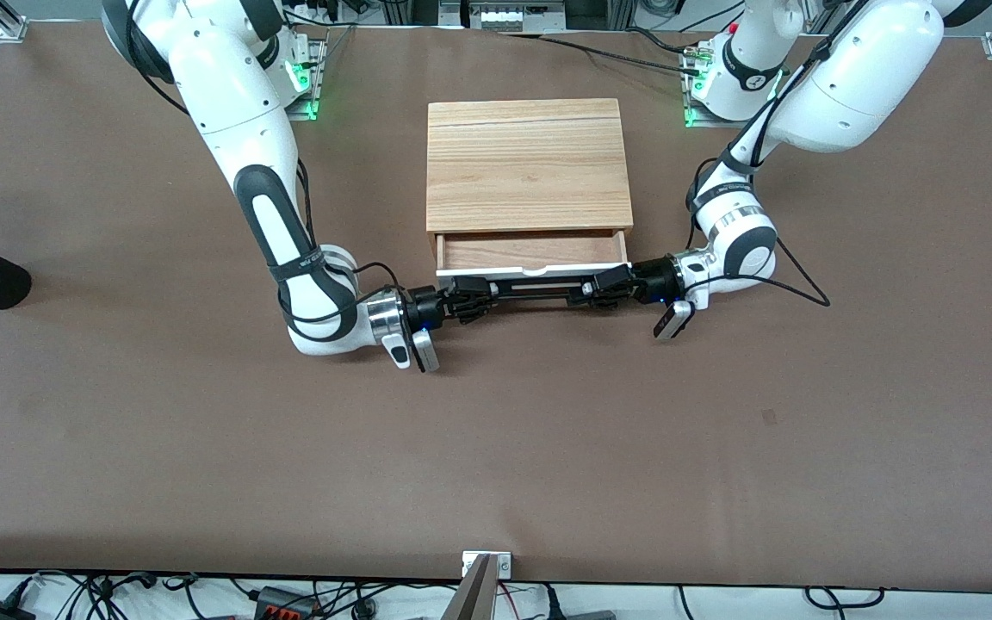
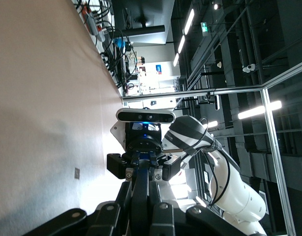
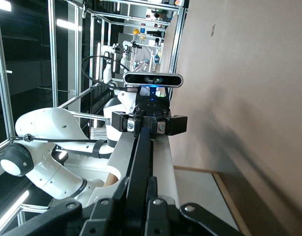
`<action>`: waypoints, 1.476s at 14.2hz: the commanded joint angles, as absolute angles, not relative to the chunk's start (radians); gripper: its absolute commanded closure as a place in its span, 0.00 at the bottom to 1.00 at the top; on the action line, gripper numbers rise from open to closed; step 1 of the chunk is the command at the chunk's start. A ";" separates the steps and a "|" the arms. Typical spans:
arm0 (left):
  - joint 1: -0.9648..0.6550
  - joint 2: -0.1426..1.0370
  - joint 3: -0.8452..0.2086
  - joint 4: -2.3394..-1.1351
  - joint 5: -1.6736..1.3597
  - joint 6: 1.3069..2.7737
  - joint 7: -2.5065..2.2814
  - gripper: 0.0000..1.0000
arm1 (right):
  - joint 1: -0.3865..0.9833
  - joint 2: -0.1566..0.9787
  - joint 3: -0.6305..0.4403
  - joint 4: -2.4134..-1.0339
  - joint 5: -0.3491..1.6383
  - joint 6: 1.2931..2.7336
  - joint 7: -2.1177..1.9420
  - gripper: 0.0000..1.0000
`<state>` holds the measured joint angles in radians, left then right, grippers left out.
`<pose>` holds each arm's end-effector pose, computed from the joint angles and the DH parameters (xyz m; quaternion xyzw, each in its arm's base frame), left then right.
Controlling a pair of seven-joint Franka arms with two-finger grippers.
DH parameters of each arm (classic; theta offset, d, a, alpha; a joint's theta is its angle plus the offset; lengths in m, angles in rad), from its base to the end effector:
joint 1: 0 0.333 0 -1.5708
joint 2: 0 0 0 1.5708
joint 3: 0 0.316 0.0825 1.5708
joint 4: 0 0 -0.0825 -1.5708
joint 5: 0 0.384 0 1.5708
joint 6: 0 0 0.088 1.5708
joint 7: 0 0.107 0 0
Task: Pull top drawer with both arms simultaneously
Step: 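Pull the handle outward with both grippers, sliding the drawer open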
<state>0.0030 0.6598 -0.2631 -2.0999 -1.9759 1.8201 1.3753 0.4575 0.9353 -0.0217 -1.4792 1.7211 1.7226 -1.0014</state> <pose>0.5199 -0.2190 0.1389 0.6820 0.0546 0.1296 0.7177 0.5932 0.3804 0.1528 -0.7050 -0.1368 0.0279 0.6953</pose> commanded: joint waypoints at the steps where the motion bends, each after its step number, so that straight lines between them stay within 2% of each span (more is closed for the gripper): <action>1: -0.006 0.686 -0.285 -2.027 -1.999 1.882 1.411 0.88 | 0.456 1.006 -0.026 -1.338 1.743 1.787 -0.942 1.00; 11: -0.020 0.693 -0.285 -1.971 -1.993 1.953 1.414 0.87 | 0.425 1.031 -0.026 -1.282 1.741 1.813 -0.943 1.00; 14: -0.018 0.696 -0.285 -1.971 -1.993 1.953 1.414 0.85 | 0.425 1.034 -0.026 -1.285 1.740 1.813 -0.946 1.00; 15: -0.020 0.696 -0.285 -1.971 -1.993 1.953 1.414 0.81 | 0.425 1.034 -0.026 -1.285 1.740 1.813 -0.946 1.00; 16: -0.018 0.701 -0.285 -1.971 -1.993 1.953 1.413 0.69 | 0.425 1.034 -0.026 -1.285 1.741 1.813 -0.943 0.79; 17: -0.018 0.701 -0.285 -1.973 -1.990 1.953 1.414 0.22 | 0.425 1.034 -0.025 -1.287 1.747 1.812 -0.940 0.01; 18: -0.012 0.701 -0.285 -1.976 -1.985 1.951 1.414 0.00 | 0.425 1.032 -0.023 -1.287 1.747 1.812 -0.922 0.00; 21: -0.014 0.701 -0.285 -1.965 -1.987 1.951 1.398 0.00 | 0.425 1.029 -0.023 -1.287 1.743 1.813 -0.885 0.00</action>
